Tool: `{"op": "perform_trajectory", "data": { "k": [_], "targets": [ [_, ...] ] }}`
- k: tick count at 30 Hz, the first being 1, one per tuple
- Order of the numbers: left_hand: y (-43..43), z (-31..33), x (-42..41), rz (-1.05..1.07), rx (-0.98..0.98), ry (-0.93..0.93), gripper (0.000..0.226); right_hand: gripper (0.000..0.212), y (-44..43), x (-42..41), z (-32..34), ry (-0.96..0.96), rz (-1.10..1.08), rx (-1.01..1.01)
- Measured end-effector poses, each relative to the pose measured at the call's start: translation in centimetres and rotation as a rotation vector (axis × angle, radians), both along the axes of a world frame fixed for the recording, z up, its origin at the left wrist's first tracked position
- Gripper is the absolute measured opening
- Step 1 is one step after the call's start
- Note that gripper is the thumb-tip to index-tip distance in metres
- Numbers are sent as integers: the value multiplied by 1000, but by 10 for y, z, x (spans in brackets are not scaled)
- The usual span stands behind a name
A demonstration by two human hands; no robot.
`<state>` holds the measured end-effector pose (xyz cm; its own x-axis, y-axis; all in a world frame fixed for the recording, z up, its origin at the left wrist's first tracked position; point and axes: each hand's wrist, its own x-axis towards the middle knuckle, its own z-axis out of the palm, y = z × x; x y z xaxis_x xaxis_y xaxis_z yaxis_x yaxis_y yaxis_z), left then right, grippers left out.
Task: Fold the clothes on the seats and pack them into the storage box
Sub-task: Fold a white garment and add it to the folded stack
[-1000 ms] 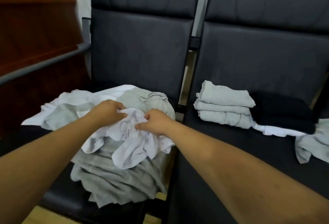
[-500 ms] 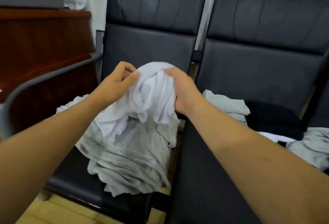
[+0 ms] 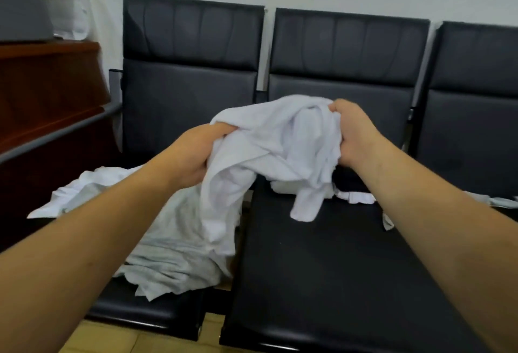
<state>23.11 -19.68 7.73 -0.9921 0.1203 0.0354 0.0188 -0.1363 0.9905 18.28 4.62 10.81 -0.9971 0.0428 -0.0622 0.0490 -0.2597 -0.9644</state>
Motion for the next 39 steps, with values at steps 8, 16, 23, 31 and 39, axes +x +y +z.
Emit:
{"op": "perform_trajectory", "data": {
  "k": [8,16,23,31,39],
  "targets": [
    [102,-63,17,-53,18,-277,27,11,84,38,-86,-236,-102,392],
    [141,-132,23,-182,-352,-225,23,30,96,79,-162,107,325,883],
    [144,-136,14,-203,-747,-4,26,28,83,72,-177,190,309,1045],
    [115,-147,-4,-529,-852,-143,37,40,89,67,-155,82,-17,635],
    [99,-144,-8,-374,-356,-301,29,44,131,49,-146,129,-498,585]
  ]
}}
